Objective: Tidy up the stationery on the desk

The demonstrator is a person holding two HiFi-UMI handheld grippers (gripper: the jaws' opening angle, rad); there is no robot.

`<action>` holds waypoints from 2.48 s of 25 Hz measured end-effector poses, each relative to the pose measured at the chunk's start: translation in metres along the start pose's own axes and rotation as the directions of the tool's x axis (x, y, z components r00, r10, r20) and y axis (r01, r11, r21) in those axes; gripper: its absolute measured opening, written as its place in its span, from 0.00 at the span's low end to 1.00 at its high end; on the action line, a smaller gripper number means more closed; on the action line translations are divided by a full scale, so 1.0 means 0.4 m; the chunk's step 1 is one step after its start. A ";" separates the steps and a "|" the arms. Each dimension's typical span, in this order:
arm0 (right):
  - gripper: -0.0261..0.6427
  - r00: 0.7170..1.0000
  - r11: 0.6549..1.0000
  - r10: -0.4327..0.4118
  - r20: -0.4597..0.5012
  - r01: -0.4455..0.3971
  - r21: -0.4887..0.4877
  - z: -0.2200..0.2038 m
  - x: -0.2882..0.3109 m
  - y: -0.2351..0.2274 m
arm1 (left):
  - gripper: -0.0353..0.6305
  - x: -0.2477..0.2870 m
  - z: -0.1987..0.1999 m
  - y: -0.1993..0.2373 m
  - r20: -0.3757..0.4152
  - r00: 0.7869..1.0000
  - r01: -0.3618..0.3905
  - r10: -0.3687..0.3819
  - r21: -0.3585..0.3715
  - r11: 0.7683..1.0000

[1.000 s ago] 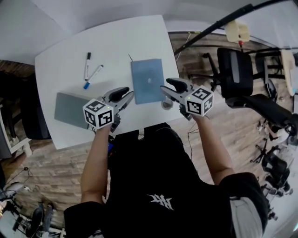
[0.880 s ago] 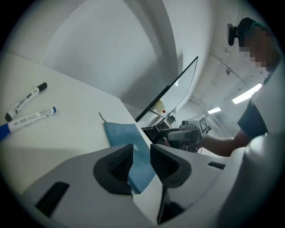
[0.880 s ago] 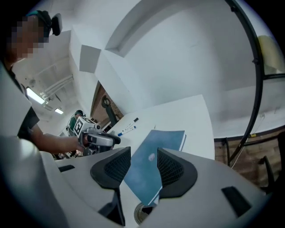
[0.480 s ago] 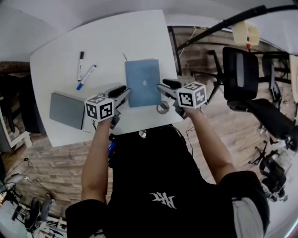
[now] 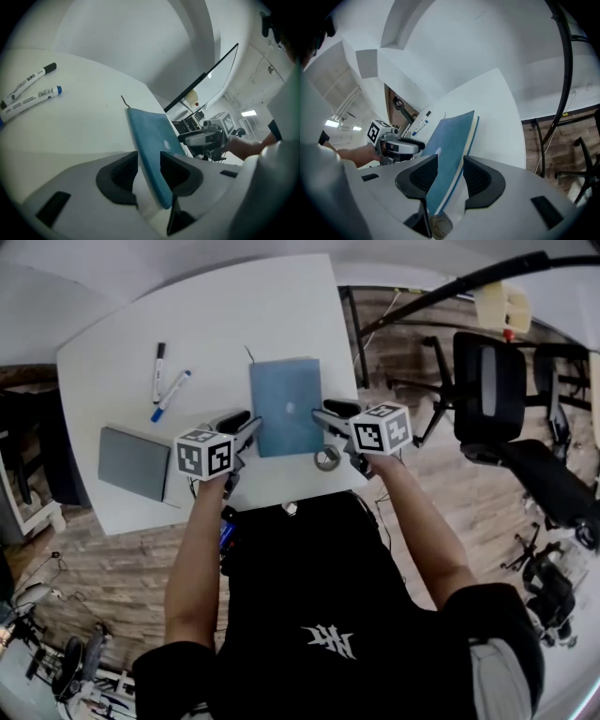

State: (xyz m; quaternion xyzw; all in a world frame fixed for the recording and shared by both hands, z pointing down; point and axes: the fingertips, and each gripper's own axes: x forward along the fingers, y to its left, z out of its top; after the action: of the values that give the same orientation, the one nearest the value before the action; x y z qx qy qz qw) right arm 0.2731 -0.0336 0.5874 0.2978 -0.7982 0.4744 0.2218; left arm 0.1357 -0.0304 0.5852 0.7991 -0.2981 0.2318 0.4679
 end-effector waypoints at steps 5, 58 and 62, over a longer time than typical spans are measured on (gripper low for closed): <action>0.32 1.000 1.000 -0.017 -0.017 0.017 0.013 -0.003 0.011 -0.005 | 0.27 0.006 -0.008 0.008 -0.050 0.997 -0.056 0.056 0.019 0.998; 0.11 0.989 0.993 -0.106 0.106 0.100 0.061 0.242 -0.003 -0.128 | 0.12 0.128 0.194 0.046 -0.044 0.999 -0.023 0.021 -0.044 0.999; 0.11 0.986 0.992 -0.111 0.124 0.102 0.071 0.294 -0.005 -0.170 | 0.12 0.157 0.262 0.050 -0.039 0.999 -0.024 0.023 -0.041 0.999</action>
State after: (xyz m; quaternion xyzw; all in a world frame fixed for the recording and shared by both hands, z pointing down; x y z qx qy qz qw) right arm 0.3130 -0.1629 0.5755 0.3768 -0.7780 0.4672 0.1855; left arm 0.1763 -0.1472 0.5906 0.7810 -0.3032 0.2462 0.4873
